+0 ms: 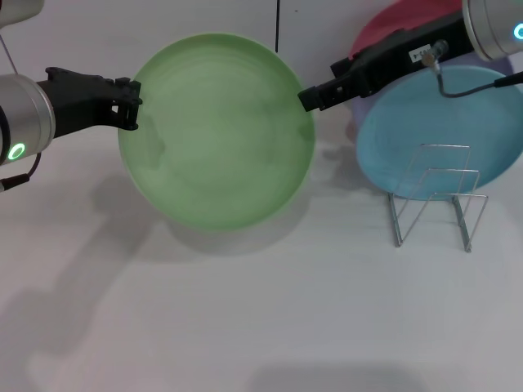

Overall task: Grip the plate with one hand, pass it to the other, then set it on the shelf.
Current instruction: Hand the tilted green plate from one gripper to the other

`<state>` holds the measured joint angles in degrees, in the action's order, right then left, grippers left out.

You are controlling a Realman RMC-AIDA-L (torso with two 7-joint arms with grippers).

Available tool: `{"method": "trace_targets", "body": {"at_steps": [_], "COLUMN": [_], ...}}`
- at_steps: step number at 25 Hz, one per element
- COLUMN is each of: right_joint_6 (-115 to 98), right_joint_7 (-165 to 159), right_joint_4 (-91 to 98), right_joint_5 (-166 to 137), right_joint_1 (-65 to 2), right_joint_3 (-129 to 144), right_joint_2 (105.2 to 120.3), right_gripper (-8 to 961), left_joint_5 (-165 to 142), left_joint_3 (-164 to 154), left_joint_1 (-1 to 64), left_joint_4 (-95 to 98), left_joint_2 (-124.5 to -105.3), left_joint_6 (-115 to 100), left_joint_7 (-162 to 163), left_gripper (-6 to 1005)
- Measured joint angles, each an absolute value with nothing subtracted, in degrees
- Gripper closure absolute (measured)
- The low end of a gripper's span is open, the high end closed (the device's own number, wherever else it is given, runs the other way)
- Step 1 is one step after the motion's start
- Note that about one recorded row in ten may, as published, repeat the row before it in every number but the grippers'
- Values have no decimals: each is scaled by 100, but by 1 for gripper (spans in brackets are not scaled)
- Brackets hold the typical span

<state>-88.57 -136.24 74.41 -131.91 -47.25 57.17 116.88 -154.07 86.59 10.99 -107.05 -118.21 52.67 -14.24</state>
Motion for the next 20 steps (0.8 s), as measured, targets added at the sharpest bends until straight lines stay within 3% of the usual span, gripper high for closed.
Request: {"method": "trace_targets", "body": {"at_steps": [20], "right_joint_6": [-8409], "right_joint_7": [-13597], "right_joint_4": [6986], "right_joint_5": [-13244], "right_joint_1": [-4885], "right_joint_3": [6017], "right_joint_2": [11689], "right_gripper": [134], "left_joint_5": [-15343], "left_joint_3": [8644], "left_joint_1": [1094], "left_joint_4": [-10732], "left_joint_2": [-11814], "left_joint_6": [5285], "left_joint_7": [-1424], "left_gripper": [967]}}
